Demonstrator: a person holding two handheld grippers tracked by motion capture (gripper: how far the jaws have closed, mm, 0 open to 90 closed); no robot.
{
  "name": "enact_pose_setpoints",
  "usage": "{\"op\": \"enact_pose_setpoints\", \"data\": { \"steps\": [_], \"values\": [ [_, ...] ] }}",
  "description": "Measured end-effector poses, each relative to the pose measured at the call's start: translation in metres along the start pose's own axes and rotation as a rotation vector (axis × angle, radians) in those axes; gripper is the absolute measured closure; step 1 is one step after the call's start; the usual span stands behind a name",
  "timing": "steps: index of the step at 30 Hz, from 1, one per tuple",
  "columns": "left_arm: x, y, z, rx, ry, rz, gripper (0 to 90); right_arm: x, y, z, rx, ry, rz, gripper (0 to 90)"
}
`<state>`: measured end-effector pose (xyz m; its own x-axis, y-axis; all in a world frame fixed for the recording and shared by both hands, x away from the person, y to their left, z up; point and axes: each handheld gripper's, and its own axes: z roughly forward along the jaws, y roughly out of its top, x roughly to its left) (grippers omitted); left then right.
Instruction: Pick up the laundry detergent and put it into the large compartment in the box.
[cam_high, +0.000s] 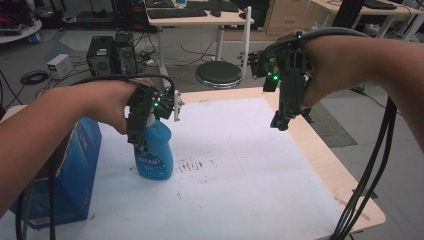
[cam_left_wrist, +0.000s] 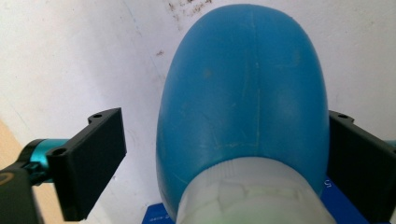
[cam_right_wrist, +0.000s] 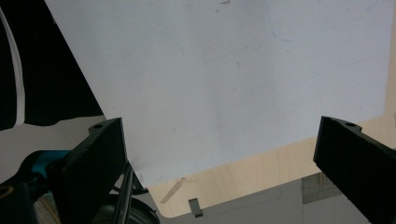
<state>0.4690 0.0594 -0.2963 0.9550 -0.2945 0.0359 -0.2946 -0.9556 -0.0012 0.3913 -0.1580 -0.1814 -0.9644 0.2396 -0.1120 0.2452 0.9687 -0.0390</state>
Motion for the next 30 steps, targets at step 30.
{"op": "enact_pose_setpoints", "data": {
  "steps": [30],
  "values": [
    [-0.0023,0.0007,-0.0005,-0.002,-0.021,0.008,21.2,-0.002,0.0016,0.0007,0.0,-0.001,-0.008,1.6]
  ]
}}
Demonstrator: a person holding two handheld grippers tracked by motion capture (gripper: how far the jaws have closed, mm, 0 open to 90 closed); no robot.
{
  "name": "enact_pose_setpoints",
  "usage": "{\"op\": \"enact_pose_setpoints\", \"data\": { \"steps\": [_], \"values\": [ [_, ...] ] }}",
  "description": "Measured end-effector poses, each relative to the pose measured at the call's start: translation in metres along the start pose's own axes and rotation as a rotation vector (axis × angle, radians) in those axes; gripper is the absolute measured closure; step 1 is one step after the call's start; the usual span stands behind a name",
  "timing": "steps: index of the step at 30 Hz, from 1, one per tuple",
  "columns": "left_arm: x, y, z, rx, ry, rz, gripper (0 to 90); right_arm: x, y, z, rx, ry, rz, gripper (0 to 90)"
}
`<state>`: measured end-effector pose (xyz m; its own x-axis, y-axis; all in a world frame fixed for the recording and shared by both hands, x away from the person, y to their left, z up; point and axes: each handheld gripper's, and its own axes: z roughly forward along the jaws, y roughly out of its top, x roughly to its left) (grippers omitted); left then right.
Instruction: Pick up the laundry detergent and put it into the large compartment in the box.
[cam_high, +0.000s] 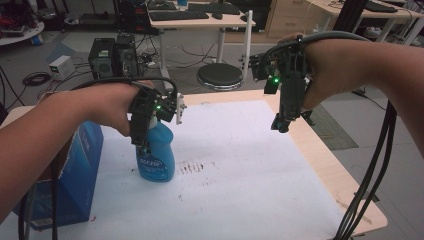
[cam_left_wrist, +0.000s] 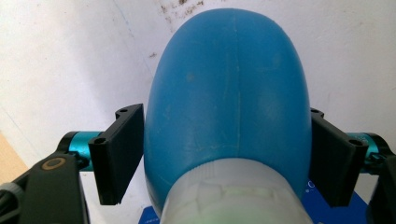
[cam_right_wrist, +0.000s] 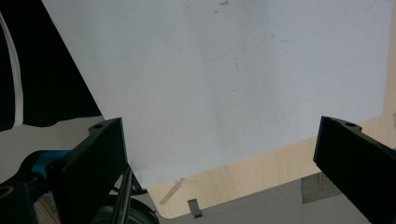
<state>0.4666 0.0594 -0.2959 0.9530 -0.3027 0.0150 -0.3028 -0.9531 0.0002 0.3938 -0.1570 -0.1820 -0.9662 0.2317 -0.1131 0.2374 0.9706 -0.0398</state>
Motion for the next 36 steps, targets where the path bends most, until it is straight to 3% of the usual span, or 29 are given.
{"op": "enact_pose_setpoints", "data": {
  "steps": [36],
  "values": [
    [-0.0008,0.0059,0.0006,0.024,0.007,-0.01,37.6,0.0017,-0.0034,-0.0014,0.001,-0.006,0.022,1.6]
  ]
}}
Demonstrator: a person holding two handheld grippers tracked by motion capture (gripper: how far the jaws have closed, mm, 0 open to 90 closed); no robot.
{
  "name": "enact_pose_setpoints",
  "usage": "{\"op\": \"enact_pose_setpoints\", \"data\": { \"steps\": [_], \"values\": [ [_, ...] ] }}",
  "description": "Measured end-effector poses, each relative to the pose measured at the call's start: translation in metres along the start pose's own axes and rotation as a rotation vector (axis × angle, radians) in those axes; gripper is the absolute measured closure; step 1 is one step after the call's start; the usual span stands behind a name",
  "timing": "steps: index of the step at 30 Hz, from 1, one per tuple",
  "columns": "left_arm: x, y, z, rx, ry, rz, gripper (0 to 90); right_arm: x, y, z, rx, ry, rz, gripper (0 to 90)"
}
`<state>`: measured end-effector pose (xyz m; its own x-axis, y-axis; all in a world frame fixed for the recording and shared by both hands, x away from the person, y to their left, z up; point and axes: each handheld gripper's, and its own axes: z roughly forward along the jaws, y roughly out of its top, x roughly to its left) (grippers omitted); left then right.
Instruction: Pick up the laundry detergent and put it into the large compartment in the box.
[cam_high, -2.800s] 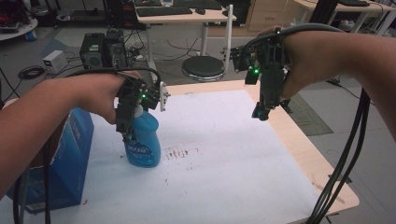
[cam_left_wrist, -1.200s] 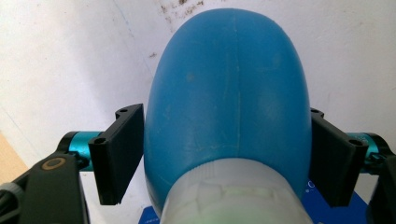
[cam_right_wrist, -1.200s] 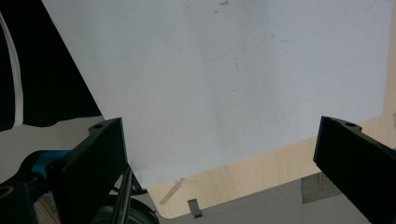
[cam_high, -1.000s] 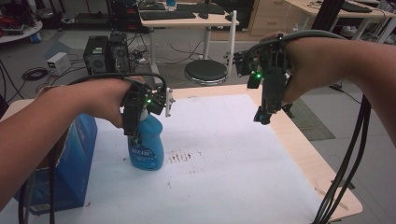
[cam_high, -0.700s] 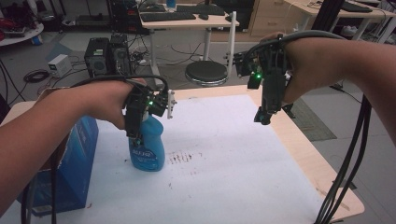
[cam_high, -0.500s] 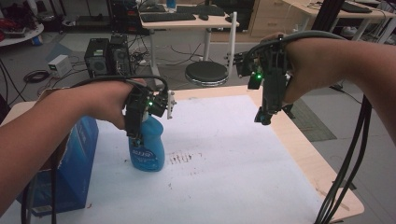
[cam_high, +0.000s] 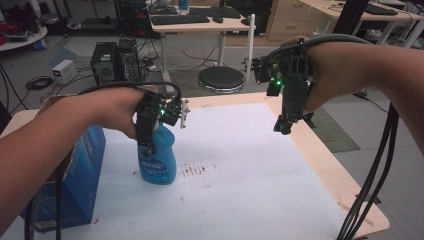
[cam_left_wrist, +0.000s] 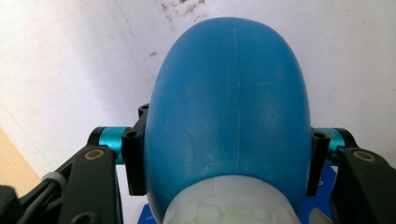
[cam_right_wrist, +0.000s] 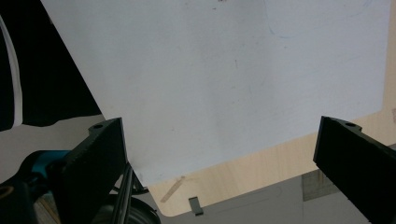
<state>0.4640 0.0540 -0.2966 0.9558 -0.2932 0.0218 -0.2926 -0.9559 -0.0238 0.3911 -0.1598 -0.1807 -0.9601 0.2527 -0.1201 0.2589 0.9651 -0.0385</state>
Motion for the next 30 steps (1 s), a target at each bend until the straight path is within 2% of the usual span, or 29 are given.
{"op": "enact_pose_setpoints", "data": {
  "steps": [4,6,7,10,11,15,22,25,30],
  "values": [
    [0.0,-0.001,-0.001,0.001,-0.003,-0.008,37.7,0.0,0.0,0.0,0.004,-0.001,-0.003,1.6],
    [0.0,-0.004,-0.004,-0.01,-0.011,-0.034,37.6,0.0,-0.001,-0.001,-0.002,-0.002,-0.007,1.7],
    [0.0,-0.004,-0.004,-0.01,-0.011,-0.034,37.6,0.0,-0.001,-0.001,-0.002,-0.002,-0.007,1.7],
    [-0.005,-0.006,-0.02,-0.042,-0.005,-0.072,37.6,0.0,-0.001,-0.001,-0.007,-0.004,-0.013,1.7],
    [-0.005,-0.006,-0.02,-0.042,-0.005,-0.072,37.6,0.0,-0.001,-0.001,-0.007,-0.004,-0.013,1.7],
    [-0.013,-0.007,-0.041,-0.036,-0.013,-0.149,37.6,-0.001,0.001,-0.002,-0.018,-0.006,-0.035,1.7],
    [-0.027,-0.01,-0.069,-0.041,-0.023,-0.254,37.6,-0.001,0.006,-0.004,-0.038,-0.02,-0.082,1.7],
    [-0.033,-0.014,-0.081,-0.031,-0.036,-0.316,37.6,-0.003,0.008,-0.006,-0.05,-0.027,-0.109,1.7],
    [-0.041,-0.022,-0.099,0.003,-0.033,-0.416,37.6,-0.003,0.009,-0.007,-0.068,-0.03,-0.145,1.8]
  ]
}}
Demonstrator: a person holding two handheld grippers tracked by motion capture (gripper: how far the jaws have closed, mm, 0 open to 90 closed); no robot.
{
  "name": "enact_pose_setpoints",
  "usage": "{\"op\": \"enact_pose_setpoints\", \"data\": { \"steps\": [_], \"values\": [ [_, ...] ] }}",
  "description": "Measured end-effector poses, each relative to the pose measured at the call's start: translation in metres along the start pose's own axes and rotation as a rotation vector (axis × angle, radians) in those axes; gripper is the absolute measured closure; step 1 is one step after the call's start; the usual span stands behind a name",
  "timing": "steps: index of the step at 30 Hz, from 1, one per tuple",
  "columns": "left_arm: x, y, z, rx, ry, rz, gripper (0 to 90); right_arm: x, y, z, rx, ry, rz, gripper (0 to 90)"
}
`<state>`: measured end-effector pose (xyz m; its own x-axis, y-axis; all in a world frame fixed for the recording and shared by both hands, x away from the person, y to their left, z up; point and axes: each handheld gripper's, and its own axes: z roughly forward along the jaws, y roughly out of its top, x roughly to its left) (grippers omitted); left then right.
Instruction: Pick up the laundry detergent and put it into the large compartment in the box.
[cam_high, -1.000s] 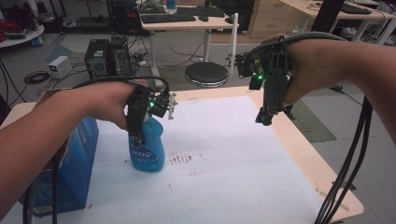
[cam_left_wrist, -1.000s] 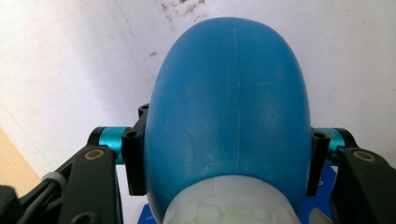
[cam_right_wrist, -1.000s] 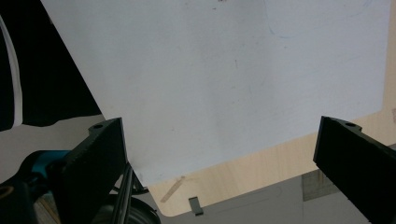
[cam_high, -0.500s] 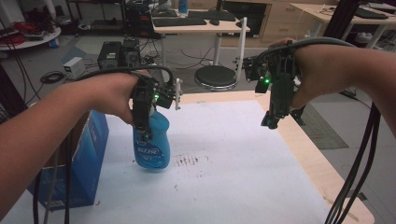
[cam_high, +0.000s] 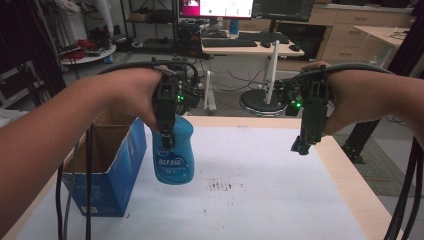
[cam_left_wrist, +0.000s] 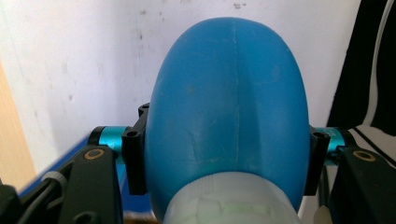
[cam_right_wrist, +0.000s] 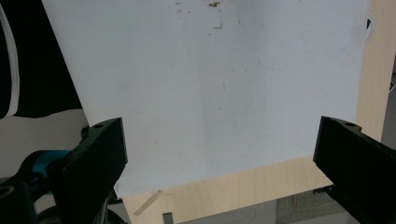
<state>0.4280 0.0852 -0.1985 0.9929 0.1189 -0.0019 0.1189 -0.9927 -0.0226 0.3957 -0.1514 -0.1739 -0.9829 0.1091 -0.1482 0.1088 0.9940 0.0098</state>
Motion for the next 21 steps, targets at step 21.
{"op": "enact_pose_setpoints", "data": {
  "steps": [21],
  "values": [
    [0.006,-0.063,-0.07,-0.069,-0.025,-0.469,37.5,0.009,0.003,-0.004,-0.018,-0.024,-0.033,1.9]
  ]
}}
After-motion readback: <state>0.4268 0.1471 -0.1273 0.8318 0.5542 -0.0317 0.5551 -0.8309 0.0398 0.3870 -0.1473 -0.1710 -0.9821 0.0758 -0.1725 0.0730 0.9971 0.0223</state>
